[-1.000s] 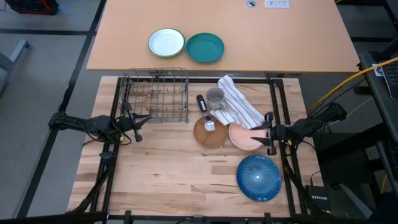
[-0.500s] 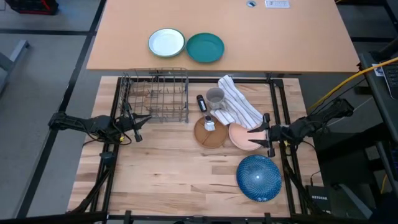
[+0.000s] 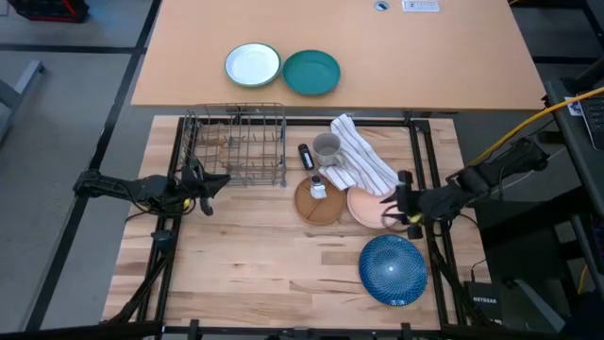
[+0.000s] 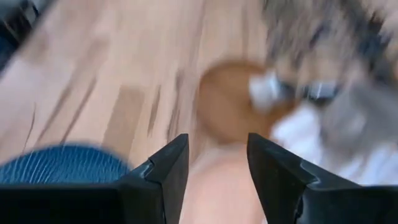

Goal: Sort dishes
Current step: Put the blue plate into the dish rack

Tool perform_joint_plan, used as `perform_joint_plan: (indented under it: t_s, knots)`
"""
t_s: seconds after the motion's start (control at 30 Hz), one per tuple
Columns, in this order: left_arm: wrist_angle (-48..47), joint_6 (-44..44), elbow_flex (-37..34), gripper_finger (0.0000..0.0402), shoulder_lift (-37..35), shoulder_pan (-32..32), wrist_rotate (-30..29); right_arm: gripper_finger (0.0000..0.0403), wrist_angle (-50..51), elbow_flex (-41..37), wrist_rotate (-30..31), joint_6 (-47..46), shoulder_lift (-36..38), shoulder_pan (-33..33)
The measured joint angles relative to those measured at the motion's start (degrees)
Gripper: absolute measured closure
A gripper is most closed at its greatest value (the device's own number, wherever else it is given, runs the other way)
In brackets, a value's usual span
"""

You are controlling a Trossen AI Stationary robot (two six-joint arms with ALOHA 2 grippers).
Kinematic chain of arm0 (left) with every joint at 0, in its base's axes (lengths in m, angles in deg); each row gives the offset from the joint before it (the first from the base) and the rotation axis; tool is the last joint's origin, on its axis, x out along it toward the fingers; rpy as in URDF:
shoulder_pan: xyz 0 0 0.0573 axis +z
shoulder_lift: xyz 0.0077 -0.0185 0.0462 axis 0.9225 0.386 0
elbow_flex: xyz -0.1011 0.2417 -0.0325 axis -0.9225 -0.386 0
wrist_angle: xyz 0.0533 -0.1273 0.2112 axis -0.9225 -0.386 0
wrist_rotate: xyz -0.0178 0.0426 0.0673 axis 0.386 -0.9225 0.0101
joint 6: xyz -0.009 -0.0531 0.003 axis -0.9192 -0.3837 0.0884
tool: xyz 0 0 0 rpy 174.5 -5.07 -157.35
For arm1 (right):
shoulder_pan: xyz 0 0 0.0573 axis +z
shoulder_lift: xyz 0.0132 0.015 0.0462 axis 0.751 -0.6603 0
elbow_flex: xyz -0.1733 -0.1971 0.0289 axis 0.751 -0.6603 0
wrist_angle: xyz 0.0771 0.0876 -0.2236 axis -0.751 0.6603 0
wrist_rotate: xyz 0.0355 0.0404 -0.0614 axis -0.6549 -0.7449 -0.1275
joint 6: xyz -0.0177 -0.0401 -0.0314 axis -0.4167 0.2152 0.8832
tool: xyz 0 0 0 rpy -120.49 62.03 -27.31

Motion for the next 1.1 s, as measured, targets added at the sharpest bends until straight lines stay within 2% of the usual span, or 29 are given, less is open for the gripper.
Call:
perform_joint_plan:
  t_s: [0.1, 0.2, 0.4, 0.6, 0.7, 0.9, 0.97, 1.1]
  knots:
    - [0.0, -3.2, 0.0, 0.0373, 0.0, 0.0, 0.0, 0.0235, 9.4, 2.4, -5.0, -7.6, -5.5, 0.0]
    - [0.0, -5.5, 0.0, 0.0373, 0.0, 0.0, 0.0, 0.0235, 15.7, 2.5, -12.5, -12.6, -10.4, 0.0]
    - [0.0, -5.6, 0.0, 0.0373, 0.0, 0.0, 0.0, 0.0235, 22.4, 2.5, -24.5, -15.6, -19.2, 0.0]
    - [0.0, -5.8, 0.0, 0.0373, 0.0, 0.0, 0.0, 0.0236, 23.5, 2.5, -26.8, -14.7, -23.3, 0.0]
    - [0.0, -5.8, 0.0, 0.0373, 0.0, 0.0, 0.0, 0.0247, 25.3, 2.5, -27.4, -12.6, -23.3, 0.0]
    - [0.0, -5.8, 0.0, 0.0373, 0.0, 0.0, 0.0, 0.0282, 38.3, 2.4, -28.3, -11.7, -19.7, 0.0]
    - [0.0, -5.8, 0.0, 0.0373, 0.0, 0.0, 0.1, 0.0292, 37.6, 2.0, -27.7, -11.9, -16.3, 0.0]
    - [0.0, -5.8, 0.0, 0.0373, 0.0, 0.0, 0.0, 0.0305, 30.3, -3.6, -23.4, -14.1, -4.6, 0.0]
